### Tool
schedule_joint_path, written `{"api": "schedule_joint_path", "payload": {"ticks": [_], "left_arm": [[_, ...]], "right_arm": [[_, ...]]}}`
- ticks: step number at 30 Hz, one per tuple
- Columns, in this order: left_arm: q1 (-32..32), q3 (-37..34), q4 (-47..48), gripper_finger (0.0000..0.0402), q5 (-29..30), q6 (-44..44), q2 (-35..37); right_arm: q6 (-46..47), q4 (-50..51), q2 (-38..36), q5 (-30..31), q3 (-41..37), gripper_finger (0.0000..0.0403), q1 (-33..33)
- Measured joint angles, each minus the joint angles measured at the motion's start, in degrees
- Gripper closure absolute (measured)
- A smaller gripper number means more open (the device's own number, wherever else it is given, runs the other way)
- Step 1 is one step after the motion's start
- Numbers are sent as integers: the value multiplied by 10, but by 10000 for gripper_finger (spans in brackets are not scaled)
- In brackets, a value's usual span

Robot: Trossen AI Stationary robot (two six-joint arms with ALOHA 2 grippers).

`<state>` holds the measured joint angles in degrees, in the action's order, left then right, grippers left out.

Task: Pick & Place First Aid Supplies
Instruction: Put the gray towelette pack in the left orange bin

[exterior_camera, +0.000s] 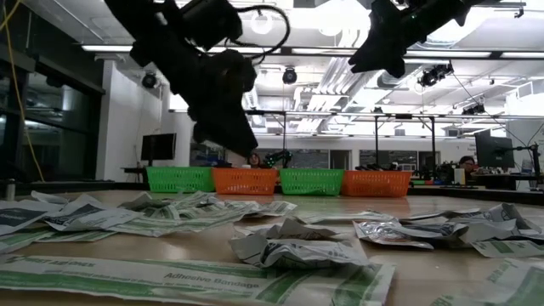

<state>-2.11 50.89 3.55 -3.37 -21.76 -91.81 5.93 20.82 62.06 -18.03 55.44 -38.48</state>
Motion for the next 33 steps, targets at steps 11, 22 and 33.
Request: {"api": "schedule_joint_path", "payload": {"ticks": [11,22,33], "left_arm": [[0,7,74,255,-13,175,0],[0,7,69,255,-2,280,0],[15,30,81,255,-5,369,-43]], "right_arm": [[0,7,0,-21,0,284,0],[0,13,0,-21,0,284,0],[0,14,0,-22,0,284,0]]}}
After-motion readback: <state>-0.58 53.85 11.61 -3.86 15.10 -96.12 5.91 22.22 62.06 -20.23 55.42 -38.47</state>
